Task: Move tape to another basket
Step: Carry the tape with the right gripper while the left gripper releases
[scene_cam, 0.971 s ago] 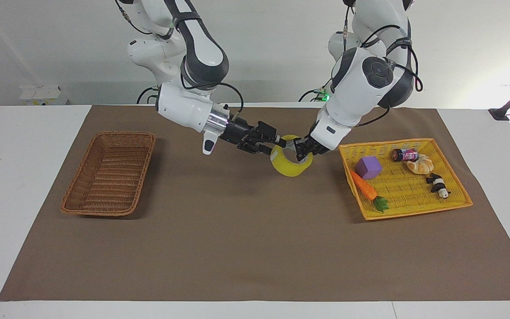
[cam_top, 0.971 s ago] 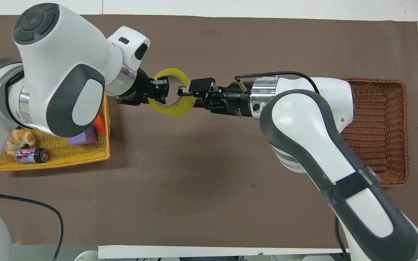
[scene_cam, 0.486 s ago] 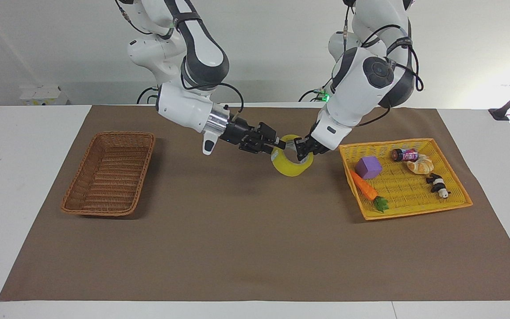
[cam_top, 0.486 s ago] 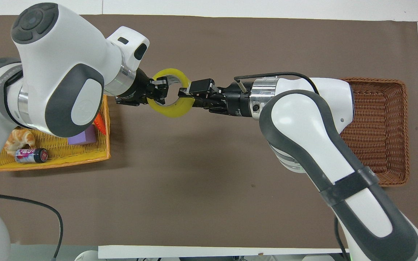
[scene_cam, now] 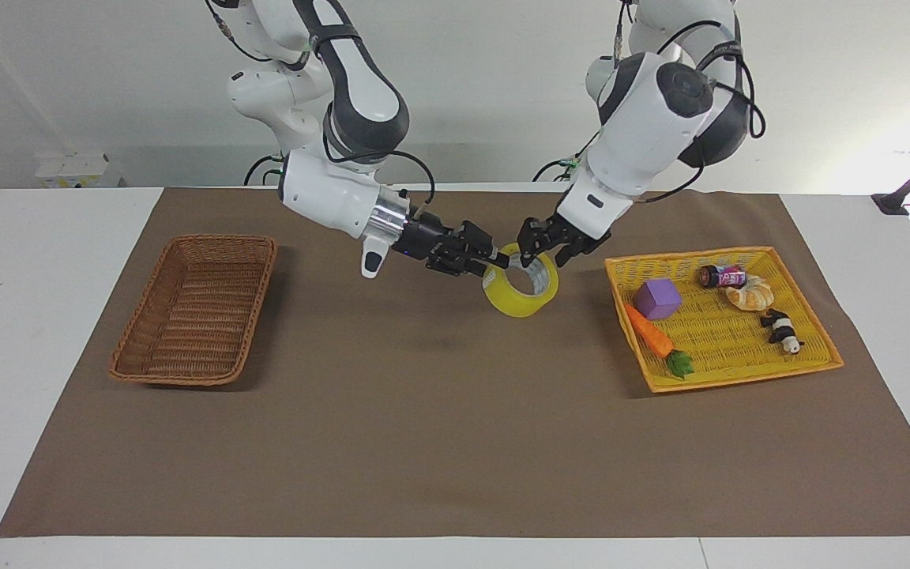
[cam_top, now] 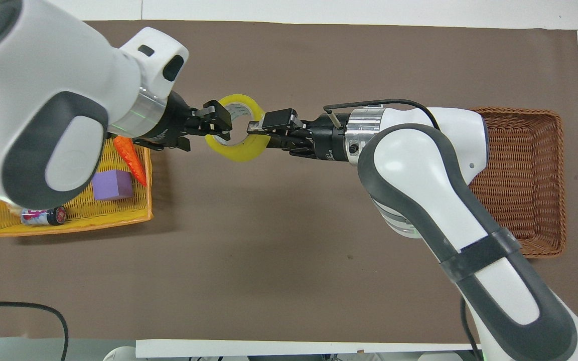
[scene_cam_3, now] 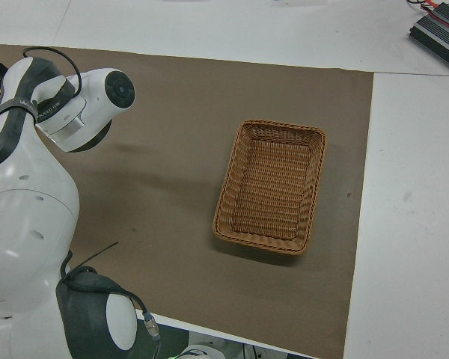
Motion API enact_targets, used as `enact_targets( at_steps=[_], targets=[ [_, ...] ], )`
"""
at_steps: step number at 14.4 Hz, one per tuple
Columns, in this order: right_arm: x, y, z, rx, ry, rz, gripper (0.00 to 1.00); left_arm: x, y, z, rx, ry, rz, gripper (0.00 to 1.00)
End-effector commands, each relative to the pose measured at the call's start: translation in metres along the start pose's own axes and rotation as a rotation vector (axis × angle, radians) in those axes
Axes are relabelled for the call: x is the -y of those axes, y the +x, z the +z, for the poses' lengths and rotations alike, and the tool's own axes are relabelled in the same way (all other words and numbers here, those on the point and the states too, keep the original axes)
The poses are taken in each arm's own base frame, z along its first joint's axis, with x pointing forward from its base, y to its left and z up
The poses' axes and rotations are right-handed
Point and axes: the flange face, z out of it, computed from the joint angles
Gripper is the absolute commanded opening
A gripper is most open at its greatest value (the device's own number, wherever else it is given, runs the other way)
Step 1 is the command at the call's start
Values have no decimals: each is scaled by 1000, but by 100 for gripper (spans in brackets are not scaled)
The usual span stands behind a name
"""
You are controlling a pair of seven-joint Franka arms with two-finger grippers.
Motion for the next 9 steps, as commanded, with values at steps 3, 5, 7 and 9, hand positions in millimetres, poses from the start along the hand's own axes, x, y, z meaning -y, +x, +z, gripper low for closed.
enact_targets(
  at_steps=[3, 5, 7, 9],
  targets=[
    [-4, 20, -32, 8, -24, -43, 0, 83, 14, -76, -21, 90, 18, 100],
    [-18, 38, -61, 48, -45, -49, 0, 143, 31, -90, 5, 126, -45, 100],
    [-35, 58, -101, 64, -62, -83, 0, 193, 45, -114, -16, 128, -2, 100],
    [-62, 81, -159, 59, -59, -111, 0, 243, 54, -131, -44, 209, 33, 100]
  ],
)
